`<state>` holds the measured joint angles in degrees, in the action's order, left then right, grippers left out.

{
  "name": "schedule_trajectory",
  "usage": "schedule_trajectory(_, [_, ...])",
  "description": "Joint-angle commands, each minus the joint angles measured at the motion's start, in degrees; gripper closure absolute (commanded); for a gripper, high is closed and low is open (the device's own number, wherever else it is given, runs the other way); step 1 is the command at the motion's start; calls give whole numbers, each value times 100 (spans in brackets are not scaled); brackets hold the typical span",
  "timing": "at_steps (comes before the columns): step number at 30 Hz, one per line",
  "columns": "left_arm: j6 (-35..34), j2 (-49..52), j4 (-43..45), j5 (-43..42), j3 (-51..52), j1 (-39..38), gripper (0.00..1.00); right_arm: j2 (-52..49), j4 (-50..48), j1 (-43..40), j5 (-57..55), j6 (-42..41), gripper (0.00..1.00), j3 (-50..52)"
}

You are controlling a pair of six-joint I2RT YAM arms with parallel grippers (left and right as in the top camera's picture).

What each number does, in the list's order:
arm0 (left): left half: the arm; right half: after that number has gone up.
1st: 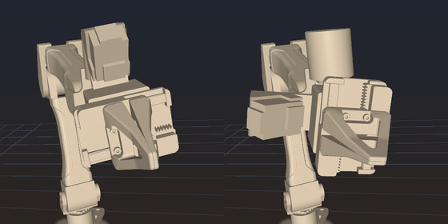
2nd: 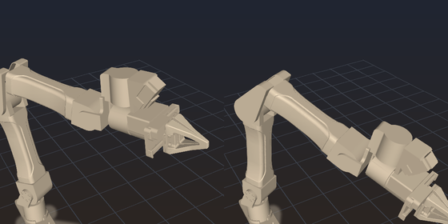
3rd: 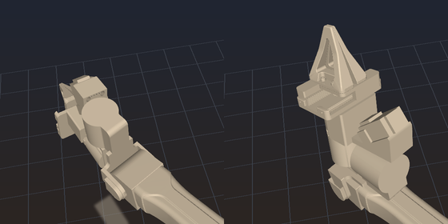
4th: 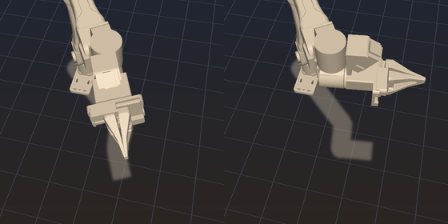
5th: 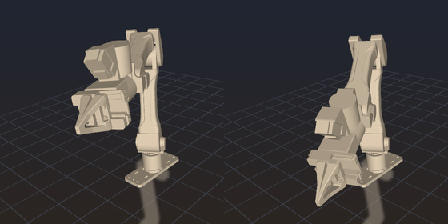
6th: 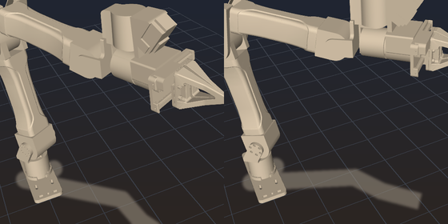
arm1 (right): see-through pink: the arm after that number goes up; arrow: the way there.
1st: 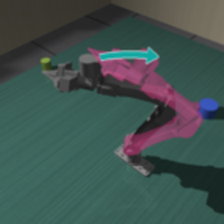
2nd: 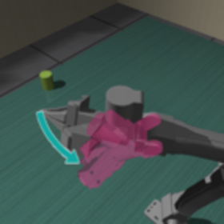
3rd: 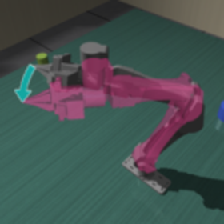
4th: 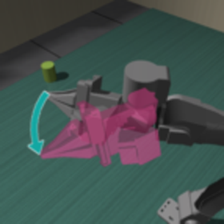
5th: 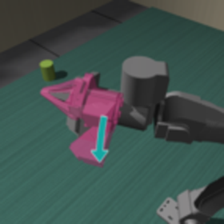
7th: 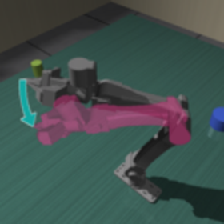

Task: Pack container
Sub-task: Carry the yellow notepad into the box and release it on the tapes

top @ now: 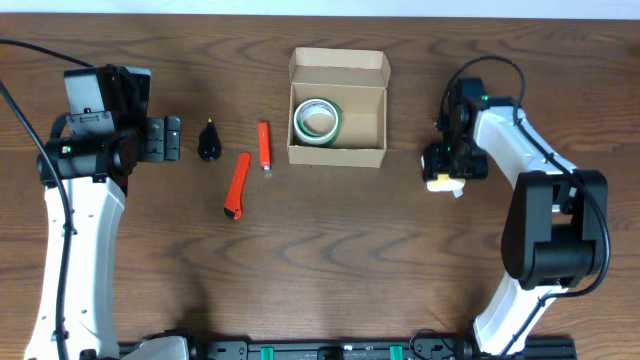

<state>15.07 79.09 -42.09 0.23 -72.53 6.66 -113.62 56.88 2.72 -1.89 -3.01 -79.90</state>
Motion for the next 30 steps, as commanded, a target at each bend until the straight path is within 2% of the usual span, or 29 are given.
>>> schedule_trajectory(1, [37, 15, -13, 37, -122, 17, 5, 15, 254, 37, 22, -79, 42, -686])
schedule_trajectory(10, [37, 15, -13, 37, -122, 17, 5, 15, 1099, 201, -68, -17, 41, -2063])
schedule_trajectory(19, [37, 15, -13, 37, -122, 17, 5, 15, 1836, 1178, -227, -11, 41, -3600])
schedule_trajectory(24, [37, 15, -13, 37, -122, 17, 5, 15, 1729, 1941, -286, -9, 40, -4142])
schedule_trajectory(30, [37, 15, -13, 37, -122, 17, 5, 2, 1147, 2726, -588, -7, 38, -4109])
